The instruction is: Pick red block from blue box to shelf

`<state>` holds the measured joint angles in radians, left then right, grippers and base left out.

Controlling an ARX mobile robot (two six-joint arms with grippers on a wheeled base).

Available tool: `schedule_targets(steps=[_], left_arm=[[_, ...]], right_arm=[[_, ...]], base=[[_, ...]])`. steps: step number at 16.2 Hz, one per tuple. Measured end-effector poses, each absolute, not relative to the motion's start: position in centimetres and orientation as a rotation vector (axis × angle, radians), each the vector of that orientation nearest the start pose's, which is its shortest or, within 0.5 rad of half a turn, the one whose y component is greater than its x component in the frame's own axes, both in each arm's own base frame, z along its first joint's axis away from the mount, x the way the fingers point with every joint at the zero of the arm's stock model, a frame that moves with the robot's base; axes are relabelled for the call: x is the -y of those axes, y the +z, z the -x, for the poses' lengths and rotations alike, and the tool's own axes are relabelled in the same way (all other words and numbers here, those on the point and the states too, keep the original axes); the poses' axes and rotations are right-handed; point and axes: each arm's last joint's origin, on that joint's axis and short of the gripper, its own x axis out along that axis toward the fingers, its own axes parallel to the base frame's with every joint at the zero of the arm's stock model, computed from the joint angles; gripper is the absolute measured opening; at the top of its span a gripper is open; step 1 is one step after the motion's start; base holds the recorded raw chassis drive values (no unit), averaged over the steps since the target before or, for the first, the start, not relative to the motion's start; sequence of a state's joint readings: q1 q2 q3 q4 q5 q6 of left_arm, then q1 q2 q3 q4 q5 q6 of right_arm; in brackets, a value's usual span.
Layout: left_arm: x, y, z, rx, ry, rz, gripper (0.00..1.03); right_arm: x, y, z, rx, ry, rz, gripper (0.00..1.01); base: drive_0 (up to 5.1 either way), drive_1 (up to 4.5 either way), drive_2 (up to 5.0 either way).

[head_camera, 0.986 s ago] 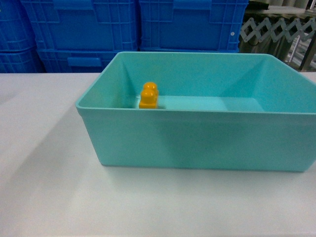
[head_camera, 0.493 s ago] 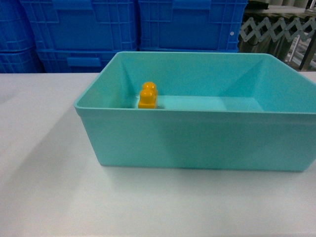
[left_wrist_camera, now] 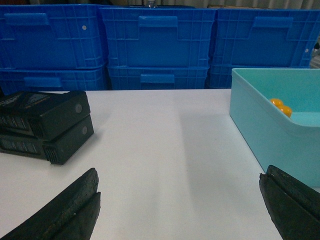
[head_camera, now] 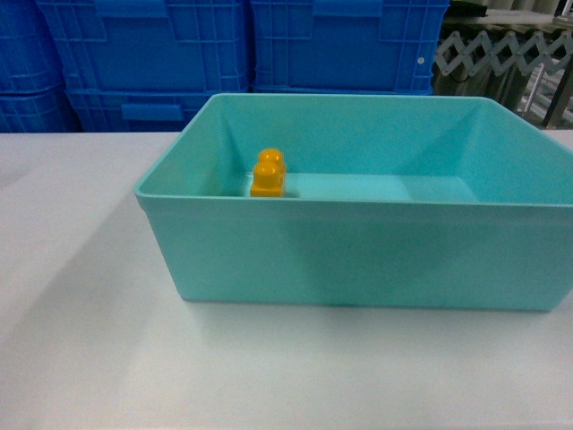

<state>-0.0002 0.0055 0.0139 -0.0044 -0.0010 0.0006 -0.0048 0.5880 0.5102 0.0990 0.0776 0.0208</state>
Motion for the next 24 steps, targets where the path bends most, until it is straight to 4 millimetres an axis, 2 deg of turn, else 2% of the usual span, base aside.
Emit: schedule_targets(steps=[7,24], left_arm=[[0.00,16.74,-9.72,0.004,0.001,-0.001,0.98],[-0.01,16.74,-9.72,0.004,0.002,-0.001,0.98]], right_arm=[[0.29,29.28,-14.57,0.022,-0.082,-0.017,0.30],[0.29,29.28,-14.57,0.022,-0.082,-0.015,0.29]], base=[[0.0,0.00,0.0],[-1.5,-1.46,-1.5]])
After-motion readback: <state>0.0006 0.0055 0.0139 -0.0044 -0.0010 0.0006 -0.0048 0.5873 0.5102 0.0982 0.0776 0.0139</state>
